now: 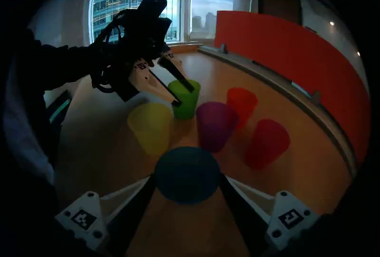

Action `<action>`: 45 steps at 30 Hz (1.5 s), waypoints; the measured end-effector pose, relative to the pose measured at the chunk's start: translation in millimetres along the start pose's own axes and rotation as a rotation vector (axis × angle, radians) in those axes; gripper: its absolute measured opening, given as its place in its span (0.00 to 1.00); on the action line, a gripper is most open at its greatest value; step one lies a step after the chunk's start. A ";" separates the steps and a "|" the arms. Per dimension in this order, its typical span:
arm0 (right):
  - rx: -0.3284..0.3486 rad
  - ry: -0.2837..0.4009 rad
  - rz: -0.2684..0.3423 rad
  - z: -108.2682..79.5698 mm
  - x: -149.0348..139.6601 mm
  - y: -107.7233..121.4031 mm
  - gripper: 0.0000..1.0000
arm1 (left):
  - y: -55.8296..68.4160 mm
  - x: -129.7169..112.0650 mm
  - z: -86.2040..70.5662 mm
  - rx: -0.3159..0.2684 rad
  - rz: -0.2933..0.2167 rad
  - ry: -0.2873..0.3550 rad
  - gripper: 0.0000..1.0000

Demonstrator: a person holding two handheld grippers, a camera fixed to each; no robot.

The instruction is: Pour water

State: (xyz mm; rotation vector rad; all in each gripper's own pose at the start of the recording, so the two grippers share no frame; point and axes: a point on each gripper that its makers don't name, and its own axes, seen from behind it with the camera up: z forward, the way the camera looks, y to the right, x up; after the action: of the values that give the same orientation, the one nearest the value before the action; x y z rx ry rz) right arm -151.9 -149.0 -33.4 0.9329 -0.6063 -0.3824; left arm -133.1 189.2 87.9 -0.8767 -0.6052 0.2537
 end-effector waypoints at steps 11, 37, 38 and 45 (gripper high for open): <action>0.006 0.010 -0.013 10.4 3.8 -2.2 0.95 | 0.8 0.0 -0.7 0.002 0.005 -0.003 0.88; -0.046 0.113 0.027 -9.8 33.4 0.0 0.93 | 5.1 28.0 -27.5 0.038 0.021 0.073 0.88; -0.051 0.123 0.030 -11.8 36.6 0.6 0.94 | 5.3 31.8 -30.7 0.044 0.024 0.083 0.88; -0.082 0.183 0.032 -24.3 57.8 3.2 0.94 | 8.9 59.7 -54.2 0.074 0.025 0.167 0.88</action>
State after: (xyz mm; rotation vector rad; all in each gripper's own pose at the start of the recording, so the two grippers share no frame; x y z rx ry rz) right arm -91.8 -163.8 -23.3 0.8680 -0.4343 -0.2873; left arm -52.6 186.6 77.9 -0.8249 -0.4269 0.2218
